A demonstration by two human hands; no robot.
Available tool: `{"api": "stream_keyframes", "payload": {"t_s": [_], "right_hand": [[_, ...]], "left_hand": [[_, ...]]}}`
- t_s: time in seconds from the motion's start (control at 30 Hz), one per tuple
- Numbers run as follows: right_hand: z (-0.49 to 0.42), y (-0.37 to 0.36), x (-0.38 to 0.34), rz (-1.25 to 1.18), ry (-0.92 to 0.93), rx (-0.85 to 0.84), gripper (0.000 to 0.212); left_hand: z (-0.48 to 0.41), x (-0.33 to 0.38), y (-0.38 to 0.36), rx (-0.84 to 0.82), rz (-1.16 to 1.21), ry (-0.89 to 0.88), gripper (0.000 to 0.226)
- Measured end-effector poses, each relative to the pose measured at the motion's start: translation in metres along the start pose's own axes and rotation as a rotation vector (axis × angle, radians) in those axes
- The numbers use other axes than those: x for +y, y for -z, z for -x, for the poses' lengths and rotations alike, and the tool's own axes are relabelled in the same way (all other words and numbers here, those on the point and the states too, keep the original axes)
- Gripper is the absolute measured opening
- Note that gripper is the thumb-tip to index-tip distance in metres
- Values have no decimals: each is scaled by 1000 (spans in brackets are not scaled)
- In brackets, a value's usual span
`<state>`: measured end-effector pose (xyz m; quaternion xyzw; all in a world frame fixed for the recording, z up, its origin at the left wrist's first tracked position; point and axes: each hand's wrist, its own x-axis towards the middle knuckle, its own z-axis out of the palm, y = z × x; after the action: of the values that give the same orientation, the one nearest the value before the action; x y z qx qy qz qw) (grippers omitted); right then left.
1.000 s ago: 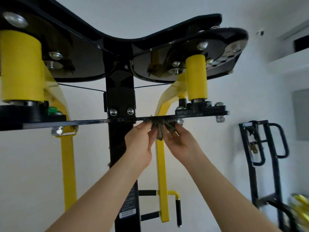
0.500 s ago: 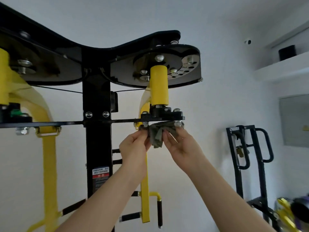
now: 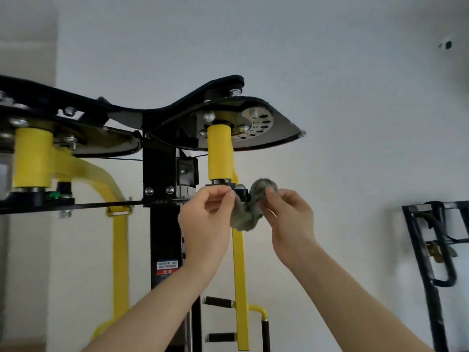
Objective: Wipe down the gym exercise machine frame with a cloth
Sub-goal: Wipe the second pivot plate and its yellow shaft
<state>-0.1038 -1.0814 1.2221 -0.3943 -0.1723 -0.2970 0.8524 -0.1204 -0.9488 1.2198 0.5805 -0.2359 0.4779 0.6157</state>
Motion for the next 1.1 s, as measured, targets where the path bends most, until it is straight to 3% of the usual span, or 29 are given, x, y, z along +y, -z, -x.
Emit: {"api": "stream_keyframes", "payload": {"t_s": [0.13,0.47,0.63,0.73,0.83,0.97,1.1], "right_hand": [[-7,-3,-7,94,112,-34,12],[-30,-8,-19,4,84,27,11],[-43,-20,-38,139,-17,-281,13],[-41,-23,-39,461,-79,-465,13],[-38,-15,-31,655,-159,-545,26],[-28,-10,-28,652,-366,-540,30],[-16,-18,-22,515,-349,-392,31]], "left_hand": [[-13,15,-2,-56,-118,-98,7],[-21,6,26,-260,-350,-44,12],[-35,-5,38,-248,-363,-146,17],[-56,-11,41,-257,-429,-256,31],[-68,-17,42,-333,-428,-182,43],[-73,-28,45,-401,-388,-89,46],[-68,-34,46,-388,-419,-162,45]]}}
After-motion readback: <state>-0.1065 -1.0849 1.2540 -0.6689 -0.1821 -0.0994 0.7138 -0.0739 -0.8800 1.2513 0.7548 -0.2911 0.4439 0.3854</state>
